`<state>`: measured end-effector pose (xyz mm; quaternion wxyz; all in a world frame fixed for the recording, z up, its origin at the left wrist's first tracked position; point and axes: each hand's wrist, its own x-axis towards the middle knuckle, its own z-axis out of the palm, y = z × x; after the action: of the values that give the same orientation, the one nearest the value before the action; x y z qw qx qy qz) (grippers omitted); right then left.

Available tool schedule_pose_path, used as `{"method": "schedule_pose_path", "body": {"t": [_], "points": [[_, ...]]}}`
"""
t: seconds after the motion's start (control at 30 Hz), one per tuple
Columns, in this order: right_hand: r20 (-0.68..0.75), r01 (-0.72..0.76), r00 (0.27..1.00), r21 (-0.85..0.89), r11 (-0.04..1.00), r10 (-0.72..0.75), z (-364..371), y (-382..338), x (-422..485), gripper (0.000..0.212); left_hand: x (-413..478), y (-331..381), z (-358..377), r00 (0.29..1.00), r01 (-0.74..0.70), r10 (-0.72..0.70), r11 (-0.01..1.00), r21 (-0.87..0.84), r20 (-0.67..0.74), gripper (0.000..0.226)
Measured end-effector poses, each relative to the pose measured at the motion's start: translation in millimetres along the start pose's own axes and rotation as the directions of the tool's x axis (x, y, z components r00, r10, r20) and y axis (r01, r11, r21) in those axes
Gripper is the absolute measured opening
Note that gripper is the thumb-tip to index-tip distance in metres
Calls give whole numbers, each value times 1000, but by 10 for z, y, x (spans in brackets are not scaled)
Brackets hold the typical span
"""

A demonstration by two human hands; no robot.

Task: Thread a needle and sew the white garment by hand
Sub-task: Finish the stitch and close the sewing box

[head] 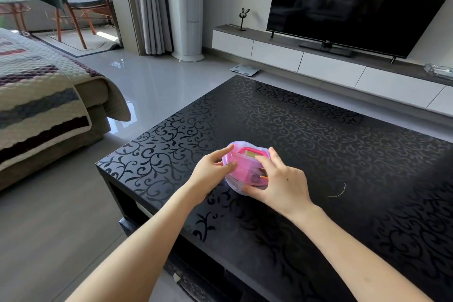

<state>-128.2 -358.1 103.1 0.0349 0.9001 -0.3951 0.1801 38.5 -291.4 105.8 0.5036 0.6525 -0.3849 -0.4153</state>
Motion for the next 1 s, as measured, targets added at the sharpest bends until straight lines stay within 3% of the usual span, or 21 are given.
{"method": "schedule_pose_path", "body": {"t": [0.2,0.33,0.4,0.5,0.53,0.7,0.83,0.93,1.0], "points": [[-52,113,991,-150,982,-122,109,29,27,75,15,-39,12,1000,6,-7,999,-40,-11,48],[-60,144,987,-130,981,-152,115,70,18,80,2,-57,36,1000,6,-5,997,-77,14,51],[-70,129,989,-60,990,-133,90,74,1,80,-48,-55,70,1000,25,-26,995,-95,-2,61],[-113,117,987,23,993,-114,18,50,-62,78,-183,-23,69,993,105,-110,985,-139,-32,95],[-141,118,984,45,992,-111,-26,15,-104,77,-250,4,50,994,109,-112,982,-155,-13,95],[-286,236,938,115,965,-196,-283,-368,-373,71,-636,76,-189,995,92,-100,960,-265,-14,64],[-310,279,935,339,899,-174,-392,-716,-681,69,-1105,-37,-492,982,107,-149,943,-314,-114,54],[-356,284,932,599,748,-68,-322,-959,-1082,32,-1468,-226,-796,969,110,-171,945,-308,-180,47],[-275,236,960,674,700,-59,-88,-1083,-1378,14,-1681,-371,-980,952,118,-197,942,-315,-234,43]]}}
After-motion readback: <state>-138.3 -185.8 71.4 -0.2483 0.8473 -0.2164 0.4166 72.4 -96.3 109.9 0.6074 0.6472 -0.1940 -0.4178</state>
